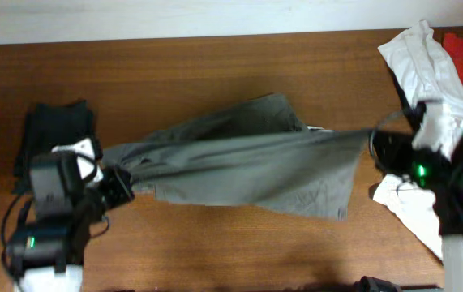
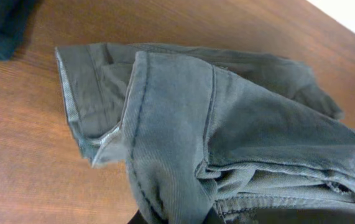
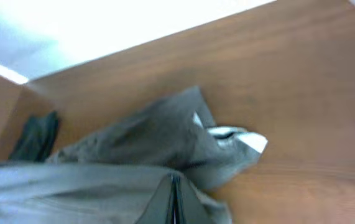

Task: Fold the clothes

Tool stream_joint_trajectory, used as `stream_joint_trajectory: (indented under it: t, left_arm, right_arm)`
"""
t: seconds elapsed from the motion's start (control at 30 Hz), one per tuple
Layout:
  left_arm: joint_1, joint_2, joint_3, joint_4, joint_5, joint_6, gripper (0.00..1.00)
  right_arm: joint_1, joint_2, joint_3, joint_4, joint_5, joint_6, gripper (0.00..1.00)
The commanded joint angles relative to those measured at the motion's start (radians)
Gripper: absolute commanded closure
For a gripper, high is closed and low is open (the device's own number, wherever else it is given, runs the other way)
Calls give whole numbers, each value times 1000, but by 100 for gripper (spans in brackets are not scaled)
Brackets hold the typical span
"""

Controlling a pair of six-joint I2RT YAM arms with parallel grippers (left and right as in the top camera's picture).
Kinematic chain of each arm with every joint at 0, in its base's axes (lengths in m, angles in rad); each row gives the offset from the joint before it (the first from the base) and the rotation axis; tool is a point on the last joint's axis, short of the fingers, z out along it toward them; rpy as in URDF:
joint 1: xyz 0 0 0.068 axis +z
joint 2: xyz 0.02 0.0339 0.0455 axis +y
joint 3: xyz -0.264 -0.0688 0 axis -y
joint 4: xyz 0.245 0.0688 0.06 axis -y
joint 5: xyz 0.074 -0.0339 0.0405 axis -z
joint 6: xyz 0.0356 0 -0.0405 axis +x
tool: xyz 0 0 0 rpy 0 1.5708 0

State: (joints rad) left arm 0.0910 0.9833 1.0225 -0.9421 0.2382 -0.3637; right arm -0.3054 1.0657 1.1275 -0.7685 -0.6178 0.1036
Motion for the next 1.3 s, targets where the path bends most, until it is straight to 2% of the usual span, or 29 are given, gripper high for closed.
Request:
stream_joint_trajectory:
  t: [0.0,0.13,0.33,0.5,0.57,0.6,0.63,0.67,0.7,0.77,0.87,1.03,1.13,1.27]
  left_arm:
    - [32,130,9,43,-241,-17,99]
    - [32,307,9,167,-331,-18,99]
    - [32,510,9,360,-341,-18,99]
    - [32,645,9,471,-340,-18,87]
    - [32,681,9,485,-340,-17,78]
    - [32,695,9,486,-340,-17,72]
    - [32,707,9,486,-340,-17,66]
    - [32,715,9,486,-340,-17,55]
    - [32,719,9,484,-338,-17,43]
    - [32,719,9,475,-332,-4,34]
    - [32,705,27,424,-333,28,30]
    - [32,665,135,237,-333,101,30]
    - [32,643,204,145,-328,100,30]
    - [31,617,245,112,-259,100,28]
  right_arm:
    - [8,133,19,119,120,-2,96]
    - [118,329,19,318,129,-2,96]
    - [226,545,19,511,260,3,96]
    - [253,672,19,567,431,32,96]
    - [252,695,19,578,470,47,96]
    - [252,701,19,584,487,54,94]
    - [252,703,19,592,500,56,81]
    - [252,703,19,602,500,55,68]
    - [252,702,21,608,499,56,60]
    - [252,700,42,585,498,55,52]
    - [252,697,97,478,498,51,42]
    - [253,693,180,207,380,-28,38]
    - [254,693,180,124,264,-98,38]
    - [254,693,180,72,244,-150,35]
